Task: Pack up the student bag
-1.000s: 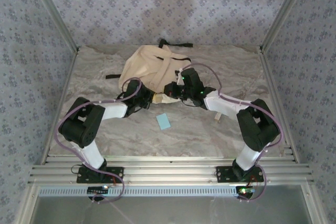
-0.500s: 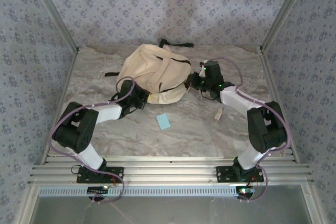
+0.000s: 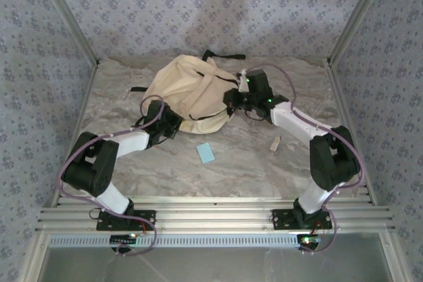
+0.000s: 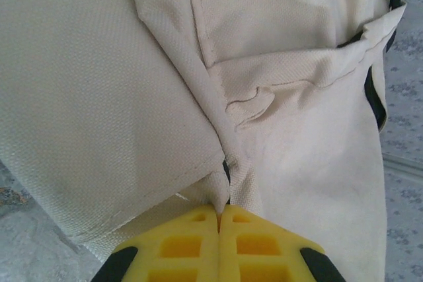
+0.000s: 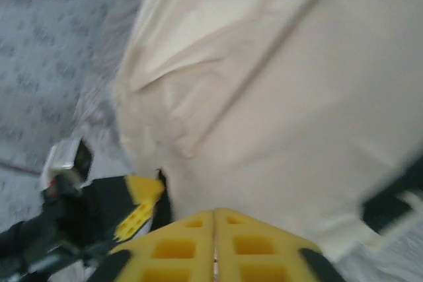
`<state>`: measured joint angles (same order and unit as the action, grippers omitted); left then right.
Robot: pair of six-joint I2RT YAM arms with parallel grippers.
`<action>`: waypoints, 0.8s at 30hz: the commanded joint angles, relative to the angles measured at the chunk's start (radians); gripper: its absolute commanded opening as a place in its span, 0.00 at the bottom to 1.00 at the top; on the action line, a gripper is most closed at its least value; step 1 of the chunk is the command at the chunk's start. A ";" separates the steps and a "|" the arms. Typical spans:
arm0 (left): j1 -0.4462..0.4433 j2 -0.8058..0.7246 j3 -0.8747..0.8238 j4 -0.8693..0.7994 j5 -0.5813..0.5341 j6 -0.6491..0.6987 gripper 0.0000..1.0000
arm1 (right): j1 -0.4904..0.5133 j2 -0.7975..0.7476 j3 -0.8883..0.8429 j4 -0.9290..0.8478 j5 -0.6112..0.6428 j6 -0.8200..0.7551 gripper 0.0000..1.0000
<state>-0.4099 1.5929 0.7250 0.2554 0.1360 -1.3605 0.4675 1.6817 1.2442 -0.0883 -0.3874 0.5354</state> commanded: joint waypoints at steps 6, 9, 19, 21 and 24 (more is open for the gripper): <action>-0.040 -0.079 -0.028 -0.061 -0.035 0.146 0.00 | 0.119 0.230 0.329 -0.358 -0.135 -0.291 0.25; -0.044 -0.080 -0.051 -0.021 -0.027 0.181 0.00 | 0.151 0.311 0.402 -0.401 -0.140 -0.296 0.25; -0.042 -0.038 -0.070 0.041 -0.004 0.226 0.00 | 0.188 0.526 0.567 -0.589 -0.125 -0.317 0.35; -0.043 -0.027 -0.064 0.048 0.002 0.226 0.00 | 0.194 0.540 0.569 -0.589 -0.154 -0.317 0.36; -0.042 -0.015 -0.055 0.053 0.003 0.226 0.00 | 0.201 0.547 0.565 -0.599 -0.190 -0.320 0.36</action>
<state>-0.4454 1.5646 0.6579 0.2836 0.1158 -1.1591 0.6533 2.2116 1.7760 -0.6189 -0.5182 0.2379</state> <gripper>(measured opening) 0.063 0.362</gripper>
